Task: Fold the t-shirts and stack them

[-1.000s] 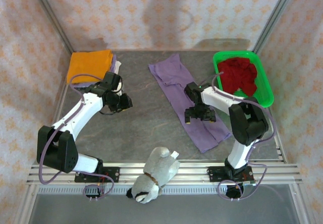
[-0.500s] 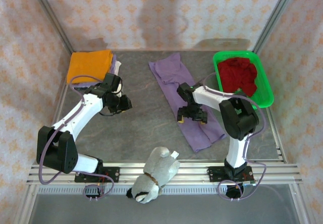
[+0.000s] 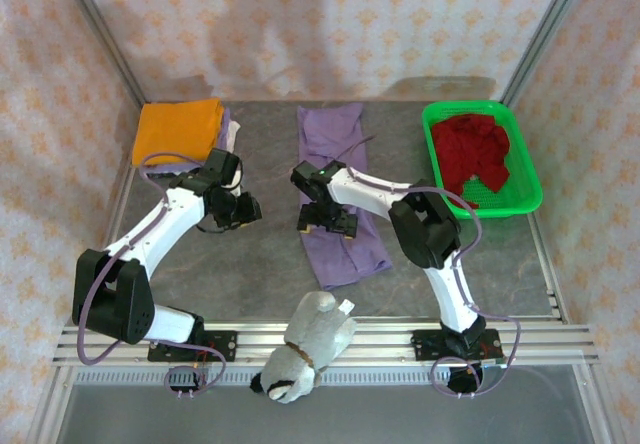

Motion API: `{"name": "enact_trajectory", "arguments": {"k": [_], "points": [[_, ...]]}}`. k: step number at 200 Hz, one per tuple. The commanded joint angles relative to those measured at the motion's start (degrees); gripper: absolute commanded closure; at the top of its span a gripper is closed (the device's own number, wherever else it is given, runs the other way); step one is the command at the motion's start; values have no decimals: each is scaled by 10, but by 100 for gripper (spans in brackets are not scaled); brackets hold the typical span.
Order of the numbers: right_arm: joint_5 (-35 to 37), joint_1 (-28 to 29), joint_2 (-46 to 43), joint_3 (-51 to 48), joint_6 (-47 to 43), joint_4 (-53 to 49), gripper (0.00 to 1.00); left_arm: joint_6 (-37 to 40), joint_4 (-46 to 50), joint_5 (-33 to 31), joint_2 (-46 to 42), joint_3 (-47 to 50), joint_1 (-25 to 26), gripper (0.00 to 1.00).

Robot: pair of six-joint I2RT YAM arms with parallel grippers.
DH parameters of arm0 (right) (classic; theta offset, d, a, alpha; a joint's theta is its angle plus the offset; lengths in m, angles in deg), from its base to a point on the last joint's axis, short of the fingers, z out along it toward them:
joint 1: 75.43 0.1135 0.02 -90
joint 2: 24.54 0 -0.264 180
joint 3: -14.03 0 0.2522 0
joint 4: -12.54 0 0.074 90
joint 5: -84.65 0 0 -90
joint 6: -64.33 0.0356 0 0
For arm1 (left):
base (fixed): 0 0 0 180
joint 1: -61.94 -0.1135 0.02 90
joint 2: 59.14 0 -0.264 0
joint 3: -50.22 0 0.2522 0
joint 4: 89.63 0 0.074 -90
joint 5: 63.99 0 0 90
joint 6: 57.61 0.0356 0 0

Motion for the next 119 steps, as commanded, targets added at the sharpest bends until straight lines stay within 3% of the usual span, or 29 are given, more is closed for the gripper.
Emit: {"name": "enact_trajectory", "arguments": {"k": [1,28,68,119], "points": [[-9,2,-17,8,39,26,1,12,9,10,-20,14,7,72],[4,-5,-68,-11,39,9,1,7,-1,18,-12,22,33,72],[17,-27,-177,-133,20,12,1,-15,-21,26,0,23,90,72],[11,-79,-343,-306,-3,15,1,-112,-81,34,-2,46,188,72]]}}
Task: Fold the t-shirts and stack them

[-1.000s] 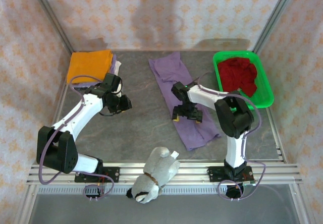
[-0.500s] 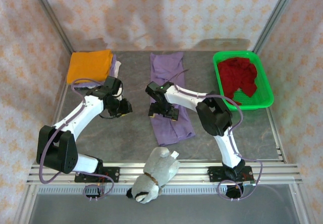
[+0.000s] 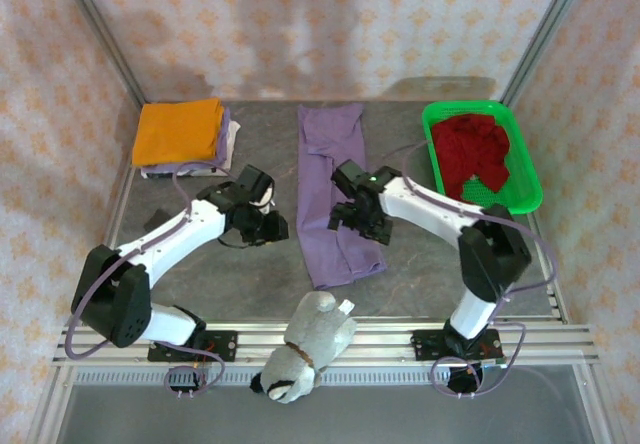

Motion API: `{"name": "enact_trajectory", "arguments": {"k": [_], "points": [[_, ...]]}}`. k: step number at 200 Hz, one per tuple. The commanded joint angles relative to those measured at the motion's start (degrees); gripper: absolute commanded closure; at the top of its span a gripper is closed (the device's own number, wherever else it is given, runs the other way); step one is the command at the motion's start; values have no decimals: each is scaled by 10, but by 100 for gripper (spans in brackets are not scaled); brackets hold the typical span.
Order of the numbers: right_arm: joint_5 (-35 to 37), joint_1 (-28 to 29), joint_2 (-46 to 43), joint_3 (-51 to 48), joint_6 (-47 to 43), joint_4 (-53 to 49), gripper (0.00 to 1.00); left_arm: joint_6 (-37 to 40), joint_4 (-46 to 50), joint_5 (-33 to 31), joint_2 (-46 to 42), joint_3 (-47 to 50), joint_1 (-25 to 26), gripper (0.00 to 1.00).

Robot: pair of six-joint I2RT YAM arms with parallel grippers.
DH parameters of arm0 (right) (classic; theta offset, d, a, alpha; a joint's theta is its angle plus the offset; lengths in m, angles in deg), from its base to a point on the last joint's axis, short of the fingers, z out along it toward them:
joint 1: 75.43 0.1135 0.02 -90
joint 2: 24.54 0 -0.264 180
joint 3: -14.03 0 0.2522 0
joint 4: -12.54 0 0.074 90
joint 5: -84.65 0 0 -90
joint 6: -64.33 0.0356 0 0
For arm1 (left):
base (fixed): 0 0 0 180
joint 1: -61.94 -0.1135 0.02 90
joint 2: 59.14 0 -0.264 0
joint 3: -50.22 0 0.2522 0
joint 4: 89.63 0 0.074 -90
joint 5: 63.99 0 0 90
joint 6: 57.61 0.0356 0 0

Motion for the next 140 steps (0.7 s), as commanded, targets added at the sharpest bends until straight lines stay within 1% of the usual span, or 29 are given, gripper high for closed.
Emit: {"name": "enact_trajectory", "arguments": {"k": [1,28,53,66,84,105,118,140], "points": [[11,-24,-66,-64,-11,-11,1,-56,-39,8,-1,11,41,72],[-6,-65,-124,-123,-21,-3,1,-93,-96,17,43,2,105,73],[-20,-96,-157,-148,-35,-1,1,-119,-145,34,107,-33,156,73],[-29,-106,-168,-155,-41,-1,1,-125,-153,39,144,-57,176,73],[-37,-117,-178,-161,-52,-3,1,-130,-165,42,186,-76,192,73],[-46,-131,-193,-173,-61,-2,1,-142,-180,50,215,-77,204,73],[-53,-140,-201,-183,-65,1,1,-137,-160,48,226,-80,212,72],[-68,-142,-201,-202,-65,18,1,-121,-118,26,233,-72,220,71]]}}
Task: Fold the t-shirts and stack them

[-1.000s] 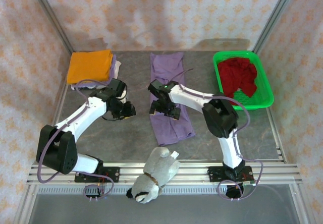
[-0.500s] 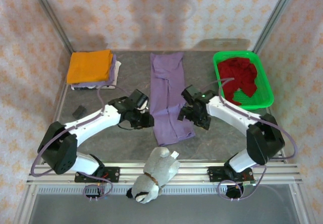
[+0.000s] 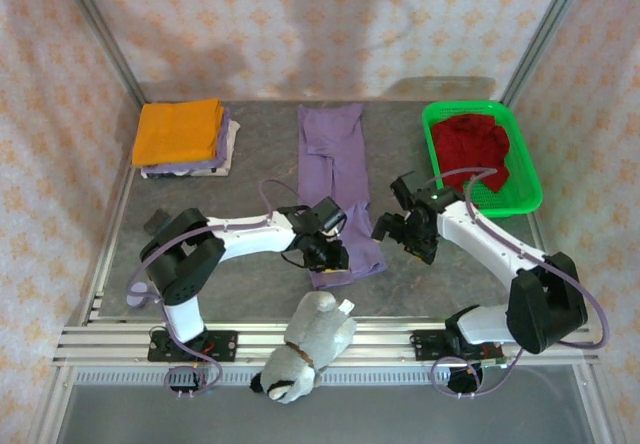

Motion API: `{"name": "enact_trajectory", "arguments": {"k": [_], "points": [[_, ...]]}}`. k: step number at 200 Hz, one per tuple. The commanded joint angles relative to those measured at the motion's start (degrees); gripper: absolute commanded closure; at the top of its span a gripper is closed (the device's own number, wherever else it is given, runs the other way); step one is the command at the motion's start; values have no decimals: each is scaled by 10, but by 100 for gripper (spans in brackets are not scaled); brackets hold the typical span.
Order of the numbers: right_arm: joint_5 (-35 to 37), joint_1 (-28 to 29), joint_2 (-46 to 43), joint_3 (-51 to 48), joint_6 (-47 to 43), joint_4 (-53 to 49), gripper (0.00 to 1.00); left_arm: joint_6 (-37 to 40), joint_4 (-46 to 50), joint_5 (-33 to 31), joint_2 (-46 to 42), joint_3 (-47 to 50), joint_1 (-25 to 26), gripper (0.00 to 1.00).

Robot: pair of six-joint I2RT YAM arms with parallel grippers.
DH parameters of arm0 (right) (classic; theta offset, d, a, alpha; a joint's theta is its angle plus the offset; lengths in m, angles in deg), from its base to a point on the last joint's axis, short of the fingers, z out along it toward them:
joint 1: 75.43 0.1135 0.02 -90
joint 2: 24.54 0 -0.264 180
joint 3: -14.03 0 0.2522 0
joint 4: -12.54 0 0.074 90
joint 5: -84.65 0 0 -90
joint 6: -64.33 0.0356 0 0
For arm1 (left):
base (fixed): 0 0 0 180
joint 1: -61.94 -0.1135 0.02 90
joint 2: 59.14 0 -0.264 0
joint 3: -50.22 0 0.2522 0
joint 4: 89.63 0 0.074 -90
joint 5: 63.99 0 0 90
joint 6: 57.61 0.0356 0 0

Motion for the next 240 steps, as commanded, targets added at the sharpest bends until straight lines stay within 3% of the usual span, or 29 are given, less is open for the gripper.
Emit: {"name": "enact_trajectory", "arguments": {"k": [1,49,92,112,130,171,210,240], "points": [[-18,-5,-10,-22,-13,16,1,7,41,-14,8,-4,10,71],[-44,-5,0,-60,1,47,1,26,86,-45,-21,35,11,71],[-40,-5,-4,-75,-4,21,3,45,102,-22,-29,60,11,72],[-54,-5,-14,-92,-2,17,11,60,139,-41,-40,59,11,73],[-83,-2,-14,-107,-4,21,26,73,162,-53,-46,52,9,73],[-136,18,-3,-112,0,47,51,66,140,-36,-63,38,8,73],[-135,31,-4,-115,9,66,56,56,131,-32,-103,19,-12,72],[-172,34,-3,-128,31,109,68,59,137,-25,-123,21,-36,72]]}}
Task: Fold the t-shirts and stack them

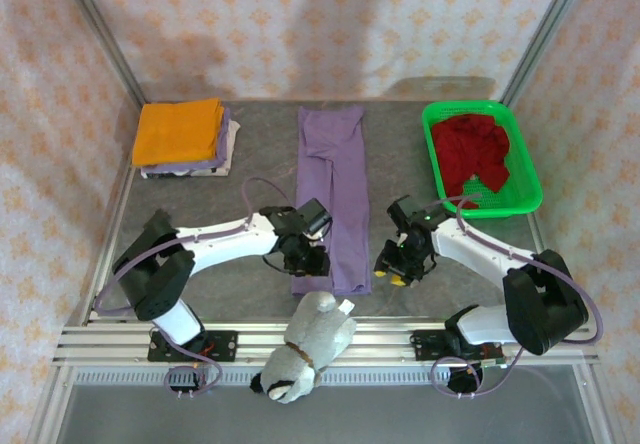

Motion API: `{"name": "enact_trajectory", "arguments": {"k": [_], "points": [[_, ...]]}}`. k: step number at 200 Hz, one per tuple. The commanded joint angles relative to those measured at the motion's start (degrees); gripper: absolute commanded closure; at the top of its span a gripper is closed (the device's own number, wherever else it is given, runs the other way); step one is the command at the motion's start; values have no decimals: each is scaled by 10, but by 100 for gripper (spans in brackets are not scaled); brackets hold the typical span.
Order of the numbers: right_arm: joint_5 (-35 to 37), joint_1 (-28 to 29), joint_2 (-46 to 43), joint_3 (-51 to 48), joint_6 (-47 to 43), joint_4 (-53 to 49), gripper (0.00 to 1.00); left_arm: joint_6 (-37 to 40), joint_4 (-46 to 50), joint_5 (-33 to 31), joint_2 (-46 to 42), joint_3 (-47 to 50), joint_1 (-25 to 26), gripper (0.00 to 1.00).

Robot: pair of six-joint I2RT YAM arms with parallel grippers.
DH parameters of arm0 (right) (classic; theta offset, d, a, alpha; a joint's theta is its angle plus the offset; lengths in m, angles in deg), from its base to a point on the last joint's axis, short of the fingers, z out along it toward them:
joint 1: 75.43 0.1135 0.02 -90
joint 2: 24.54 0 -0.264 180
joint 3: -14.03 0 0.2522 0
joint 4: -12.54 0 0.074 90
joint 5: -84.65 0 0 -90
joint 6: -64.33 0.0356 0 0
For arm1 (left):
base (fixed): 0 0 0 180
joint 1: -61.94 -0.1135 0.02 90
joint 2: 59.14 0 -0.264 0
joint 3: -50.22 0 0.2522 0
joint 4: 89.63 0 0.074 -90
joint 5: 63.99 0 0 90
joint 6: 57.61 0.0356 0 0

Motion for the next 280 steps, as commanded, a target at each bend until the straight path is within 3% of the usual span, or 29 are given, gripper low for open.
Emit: {"name": "enact_trajectory", "arguments": {"k": [1,113,178,280], "points": [[-28,6,-2,-14,17,34,69,1,22,1,-24,-11,-18,72],[-77,50,75,-29,17,100,70,-17,57,-16,-171,141,-69,68],[-78,51,96,-32,13,108,78,-50,-25,12,-164,194,-71,66],[-91,54,138,-12,8,122,75,-64,-82,27,-148,224,-71,66]]}}
